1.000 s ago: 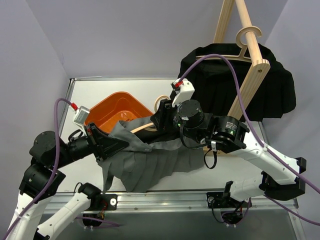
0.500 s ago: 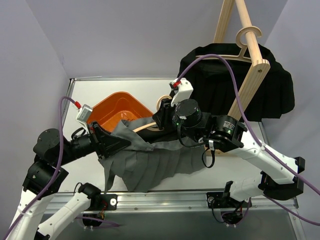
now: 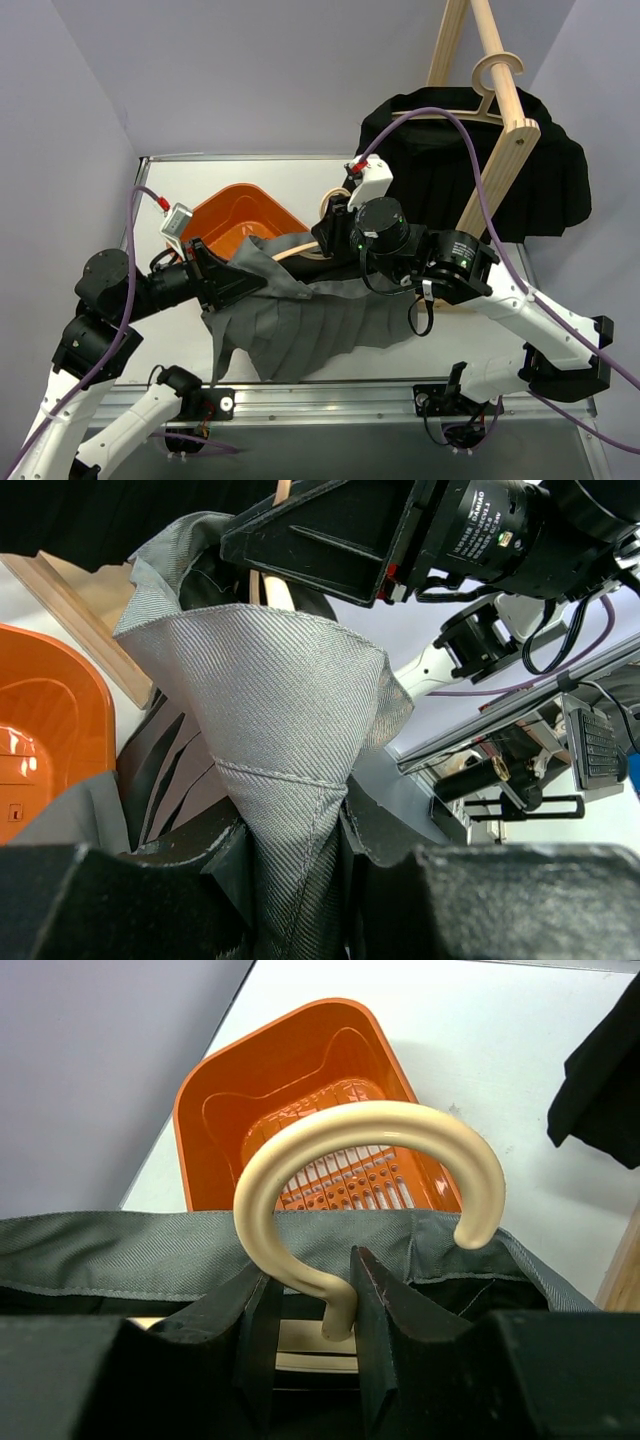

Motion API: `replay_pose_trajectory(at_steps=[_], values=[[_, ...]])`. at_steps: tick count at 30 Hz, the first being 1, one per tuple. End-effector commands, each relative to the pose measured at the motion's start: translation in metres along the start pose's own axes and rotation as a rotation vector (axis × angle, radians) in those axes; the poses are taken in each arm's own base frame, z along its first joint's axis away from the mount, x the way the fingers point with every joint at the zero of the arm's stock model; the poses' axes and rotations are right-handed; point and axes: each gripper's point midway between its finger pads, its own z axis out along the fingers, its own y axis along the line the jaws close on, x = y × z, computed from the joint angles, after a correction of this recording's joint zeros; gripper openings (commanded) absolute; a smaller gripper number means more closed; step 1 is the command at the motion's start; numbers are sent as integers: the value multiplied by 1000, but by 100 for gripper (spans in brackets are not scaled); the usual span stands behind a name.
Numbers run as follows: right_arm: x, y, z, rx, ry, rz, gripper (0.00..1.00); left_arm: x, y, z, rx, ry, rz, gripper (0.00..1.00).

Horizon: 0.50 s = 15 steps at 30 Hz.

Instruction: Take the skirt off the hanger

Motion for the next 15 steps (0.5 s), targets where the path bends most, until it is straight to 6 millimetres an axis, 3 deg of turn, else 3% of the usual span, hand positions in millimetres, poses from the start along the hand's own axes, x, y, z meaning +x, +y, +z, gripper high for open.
replay_pose_trajectory(at_steps=[1,3,5,6,8,9,12,15], values=[[-31,-12,-18,20,-101,26,0,-23,-26,-6,69,-76,82,2],[-28,-12,-14,21,-85,18,3,-27,-25,-8,52,-98,88,2],[-21,-18,-8,50,-46,1,36,-29,-24,-9,33,-109,97,2],[-23,-23,-9,75,-39,-4,60,-29,-23,-9,30,-110,101,2],[-25,-29,-9,101,-36,-4,73,-27,-23,-9,35,-102,101,2],[-27,-33,-11,109,-39,2,85,-27,-23,-8,36,-101,101,2],[-35,-47,-14,115,-50,28,100,-28,-26,-10,49,-109,109,2],[-36,-50,-15,91,-48,21,99,-27,-26,-9,56,-106,102,2]])
